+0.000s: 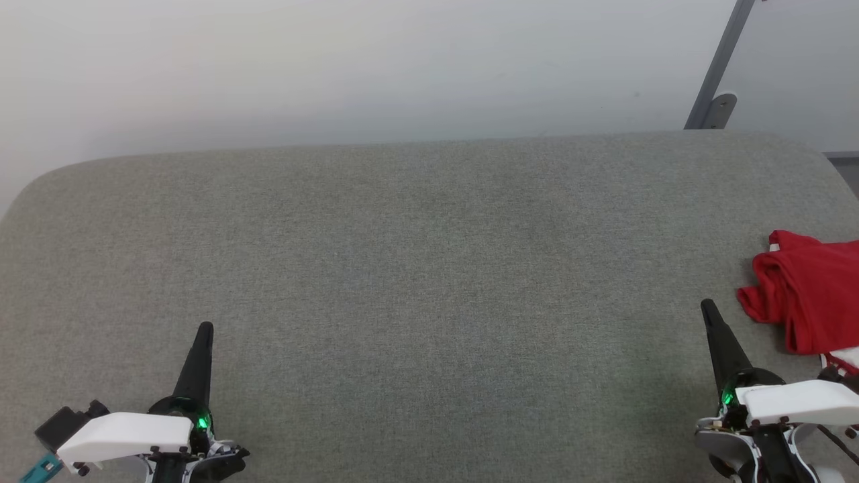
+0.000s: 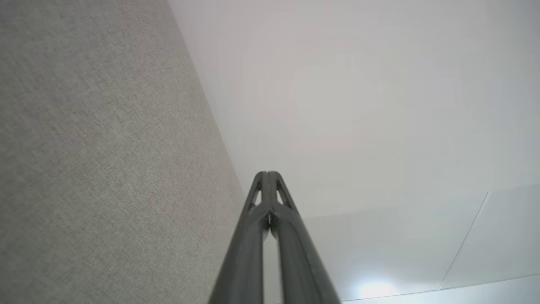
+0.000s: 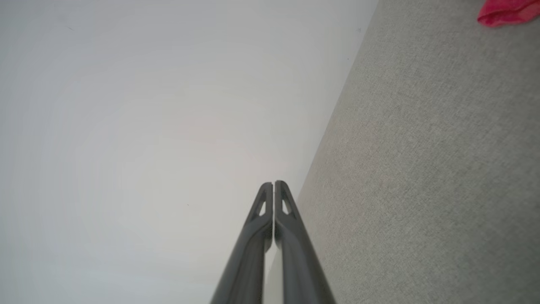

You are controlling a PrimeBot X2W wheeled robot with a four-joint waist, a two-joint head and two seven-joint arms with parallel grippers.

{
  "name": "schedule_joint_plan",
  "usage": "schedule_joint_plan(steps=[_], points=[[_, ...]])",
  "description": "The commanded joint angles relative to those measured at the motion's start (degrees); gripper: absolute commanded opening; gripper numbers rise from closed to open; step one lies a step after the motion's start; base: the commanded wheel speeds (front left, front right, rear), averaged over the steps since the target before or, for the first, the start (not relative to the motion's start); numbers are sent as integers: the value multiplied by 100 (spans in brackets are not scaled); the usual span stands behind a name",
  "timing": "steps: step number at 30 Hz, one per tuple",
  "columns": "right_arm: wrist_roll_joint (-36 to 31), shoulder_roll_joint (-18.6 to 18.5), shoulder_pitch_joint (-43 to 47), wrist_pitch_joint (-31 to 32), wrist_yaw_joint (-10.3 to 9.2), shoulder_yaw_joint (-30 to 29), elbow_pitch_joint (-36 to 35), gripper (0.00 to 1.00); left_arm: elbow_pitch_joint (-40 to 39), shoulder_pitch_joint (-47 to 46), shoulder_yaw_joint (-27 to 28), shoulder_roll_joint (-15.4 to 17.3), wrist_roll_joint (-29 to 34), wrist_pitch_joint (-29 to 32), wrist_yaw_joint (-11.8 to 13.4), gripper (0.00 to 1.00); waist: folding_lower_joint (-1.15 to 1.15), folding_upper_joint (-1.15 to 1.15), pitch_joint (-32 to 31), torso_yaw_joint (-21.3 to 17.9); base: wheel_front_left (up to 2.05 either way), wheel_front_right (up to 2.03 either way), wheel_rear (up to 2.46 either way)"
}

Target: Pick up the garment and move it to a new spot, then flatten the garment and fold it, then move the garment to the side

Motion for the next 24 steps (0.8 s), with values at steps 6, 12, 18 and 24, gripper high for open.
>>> schedule_joint_plan(steps=[6,12,18,24], points=[[326,31,-119,70,-1,-28,12,0,32,-163,67,-49,-305,97,10,0,0,0,-5,-12,0,0,0],[565,49,-134,122,-1,-37,45,0,65,-205,98,-95,-510,162,11,0,0,0,-11,-25,0,0,0],[794,61,-170,165,-1,-45,79,0,97,-272,132,-132,-694,235,11,0,0,0,-16,-37,0,0,0],[1010,75,-194,203,-2,-52,110,0,130,-296,162,-179,-867,305,12,0,0,0,-21,-49,0,0,0]])
